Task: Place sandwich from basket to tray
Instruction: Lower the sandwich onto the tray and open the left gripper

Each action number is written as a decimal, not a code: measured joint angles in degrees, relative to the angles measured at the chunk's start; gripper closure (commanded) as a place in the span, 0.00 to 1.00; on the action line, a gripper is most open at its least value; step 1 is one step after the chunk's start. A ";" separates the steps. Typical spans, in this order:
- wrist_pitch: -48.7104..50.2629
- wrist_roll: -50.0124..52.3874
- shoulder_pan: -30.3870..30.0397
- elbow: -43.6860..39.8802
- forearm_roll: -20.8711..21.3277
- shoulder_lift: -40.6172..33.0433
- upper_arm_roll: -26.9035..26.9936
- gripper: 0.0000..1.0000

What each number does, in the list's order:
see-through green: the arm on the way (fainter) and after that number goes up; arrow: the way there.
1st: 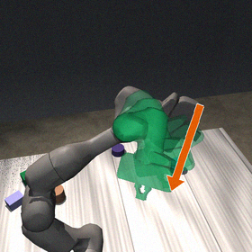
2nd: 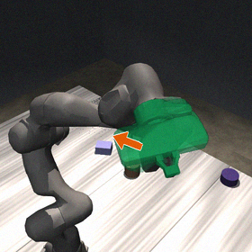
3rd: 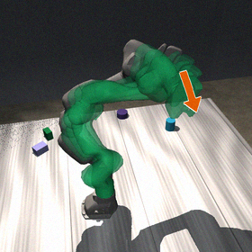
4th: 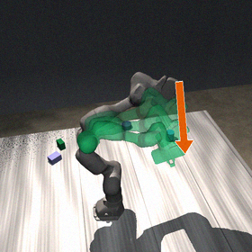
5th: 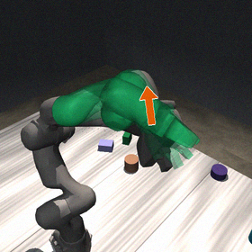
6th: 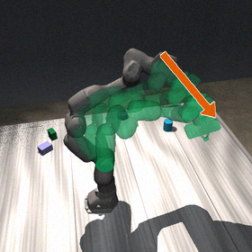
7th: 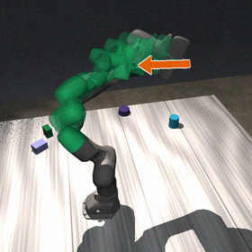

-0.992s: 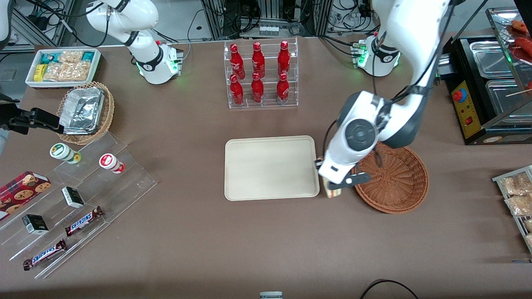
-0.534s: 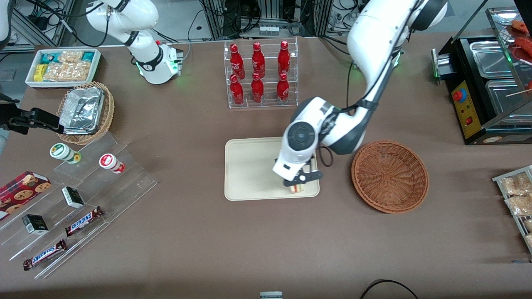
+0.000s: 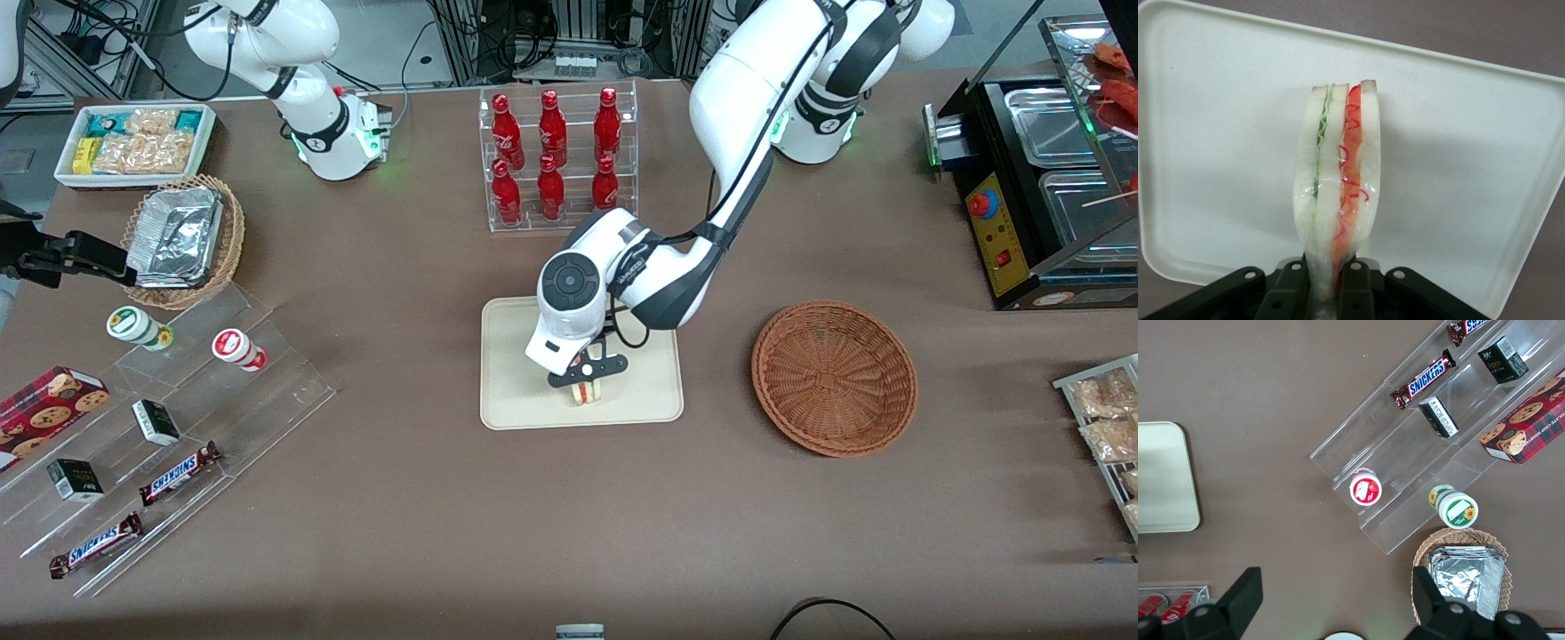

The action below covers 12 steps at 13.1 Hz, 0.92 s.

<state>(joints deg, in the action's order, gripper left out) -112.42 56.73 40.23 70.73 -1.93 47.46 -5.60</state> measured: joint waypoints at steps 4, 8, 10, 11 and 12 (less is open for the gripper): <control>0.00 1.71 0.41 -1.49 0.00 1.65 0.00 1.00; -0.02 3.99 0.42 -1.81 -0.01 2.87 0.00 0.01; -0.05 4.32 0.42 -2.19 -0.01 3.11 0.01 0.00; -0.04 4.32 0.42 -2.59 -0.01 3.10 0.03 0.00; 0.00 4.32 0.42 -3.13 -0.01 3.02 0.08 0.00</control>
<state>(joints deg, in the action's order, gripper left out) -112.42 61.05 40.65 67.59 -1.94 50.48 -5.51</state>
